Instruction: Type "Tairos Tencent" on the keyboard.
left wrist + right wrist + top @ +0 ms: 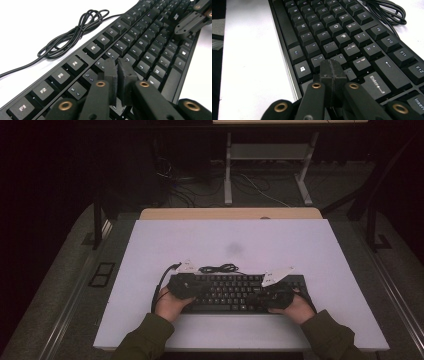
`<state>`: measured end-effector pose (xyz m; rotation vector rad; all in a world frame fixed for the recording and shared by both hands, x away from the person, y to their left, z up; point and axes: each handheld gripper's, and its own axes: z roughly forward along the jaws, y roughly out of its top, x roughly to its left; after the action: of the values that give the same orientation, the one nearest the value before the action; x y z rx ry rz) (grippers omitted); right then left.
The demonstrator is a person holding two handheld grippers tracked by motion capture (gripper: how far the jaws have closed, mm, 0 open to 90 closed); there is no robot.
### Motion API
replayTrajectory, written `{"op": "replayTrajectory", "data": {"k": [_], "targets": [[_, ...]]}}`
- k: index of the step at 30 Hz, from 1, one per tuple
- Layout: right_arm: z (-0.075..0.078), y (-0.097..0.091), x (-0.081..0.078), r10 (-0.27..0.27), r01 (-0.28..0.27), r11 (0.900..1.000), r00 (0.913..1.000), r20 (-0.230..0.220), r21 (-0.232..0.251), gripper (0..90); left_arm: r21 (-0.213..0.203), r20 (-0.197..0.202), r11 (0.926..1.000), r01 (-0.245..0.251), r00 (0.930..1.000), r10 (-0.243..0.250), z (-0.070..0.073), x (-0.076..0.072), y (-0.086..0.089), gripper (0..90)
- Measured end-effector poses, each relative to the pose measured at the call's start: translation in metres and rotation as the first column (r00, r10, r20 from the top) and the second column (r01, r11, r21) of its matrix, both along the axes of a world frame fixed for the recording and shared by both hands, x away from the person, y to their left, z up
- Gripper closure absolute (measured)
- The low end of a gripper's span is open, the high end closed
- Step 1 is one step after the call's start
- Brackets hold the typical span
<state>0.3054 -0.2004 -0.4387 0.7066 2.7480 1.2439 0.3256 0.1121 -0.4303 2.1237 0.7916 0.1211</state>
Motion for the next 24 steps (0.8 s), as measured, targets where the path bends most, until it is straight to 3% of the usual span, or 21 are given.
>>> {"op": "replayTrajectory", "data": {"k": [10, 13, 18, 24], "targets": [[0.0, 0.0, 0.0, 0.001, -0.001, 1.0, 1.0, 0.001, -0.002, 89.3, -0.061, 0.012, 0.9982, 0.003, 0.9999, -0.003, 0.005, -0.005, 0.008, 57.8], [0.0, 0.0, 0.0, 0.001, -0.001, 1.0, 1.0, 0.001, -0.002, 89.3, -0.069, 0.018, 0.9976, 0.005, 0.9998, -0.003, 0.005, -0.007, 0.012, 45.2], [0.001, 0.0, -0.001, 0.0, 0.0, 1.0, 1.0, 0.006, -0.007, 89.3, -0.08, 0.035, 0.9968, -0.001, 0.9994, 0.003, 0.006, -0.009, 0.016, 36.3], [0.004, 0.0, -0.002, 0.0, 0.0, 0.9998, 0.9999, 0.014, 0.019, 89.3, -0.084, 0.048, 0.9964, -0.004, 0.9988, 0.009, 0.008, -0.012, 0.02, 34.8]]}}
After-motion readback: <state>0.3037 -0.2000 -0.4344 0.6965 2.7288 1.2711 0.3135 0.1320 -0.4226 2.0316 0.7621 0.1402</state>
